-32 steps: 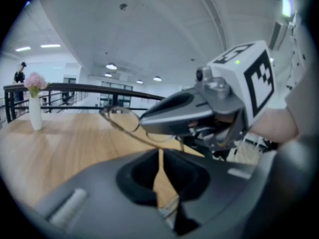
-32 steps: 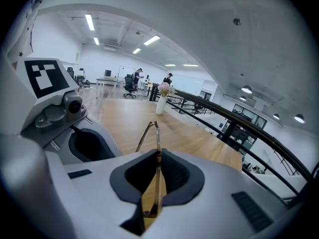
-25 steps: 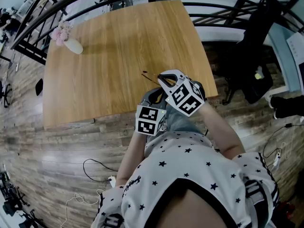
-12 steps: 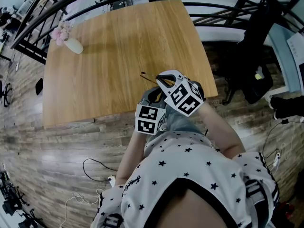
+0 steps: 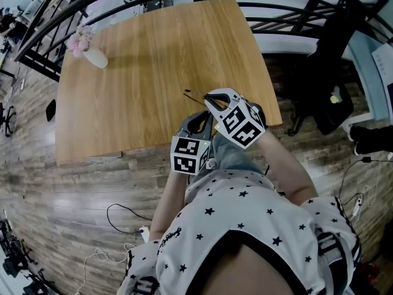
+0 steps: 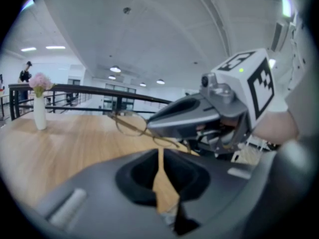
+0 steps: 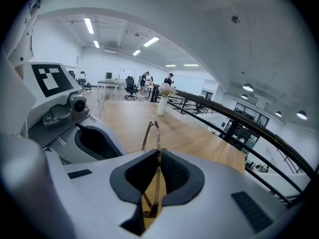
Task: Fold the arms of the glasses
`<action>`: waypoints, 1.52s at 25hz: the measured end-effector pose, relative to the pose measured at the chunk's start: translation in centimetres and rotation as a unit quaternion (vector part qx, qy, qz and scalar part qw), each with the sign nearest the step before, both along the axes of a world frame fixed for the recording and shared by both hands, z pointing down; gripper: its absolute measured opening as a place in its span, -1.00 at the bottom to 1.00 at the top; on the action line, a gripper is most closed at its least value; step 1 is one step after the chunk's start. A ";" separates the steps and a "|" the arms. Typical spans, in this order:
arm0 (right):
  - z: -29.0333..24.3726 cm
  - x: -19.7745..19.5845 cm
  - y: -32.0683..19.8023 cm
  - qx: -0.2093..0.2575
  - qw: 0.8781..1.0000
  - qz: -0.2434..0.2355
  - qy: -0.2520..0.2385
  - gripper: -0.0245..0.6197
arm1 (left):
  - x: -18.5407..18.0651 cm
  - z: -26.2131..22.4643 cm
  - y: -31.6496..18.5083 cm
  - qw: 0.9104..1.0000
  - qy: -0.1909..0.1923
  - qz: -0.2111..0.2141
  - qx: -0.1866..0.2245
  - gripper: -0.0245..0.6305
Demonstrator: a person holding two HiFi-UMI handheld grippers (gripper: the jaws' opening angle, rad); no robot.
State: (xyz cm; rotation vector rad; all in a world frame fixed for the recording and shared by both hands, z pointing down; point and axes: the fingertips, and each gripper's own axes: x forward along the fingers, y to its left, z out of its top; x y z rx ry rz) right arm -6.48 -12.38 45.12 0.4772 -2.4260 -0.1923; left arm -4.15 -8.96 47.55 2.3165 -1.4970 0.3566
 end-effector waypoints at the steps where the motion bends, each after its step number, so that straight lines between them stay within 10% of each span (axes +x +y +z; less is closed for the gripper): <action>1: -0.1 0.1 -0.2 0.001 1.000 0.002 0.000 -0.82 | -0.3 0.1 0.1 1.000 0.003 -0.005 -0.001 -0.83; 38: -4.8 2.1 -5.9 0.052 0.997 0.051 -0.038 -0.82 | -2.0 2.7 2.1 0.999 0.026 -0.032 -0.029 -0.45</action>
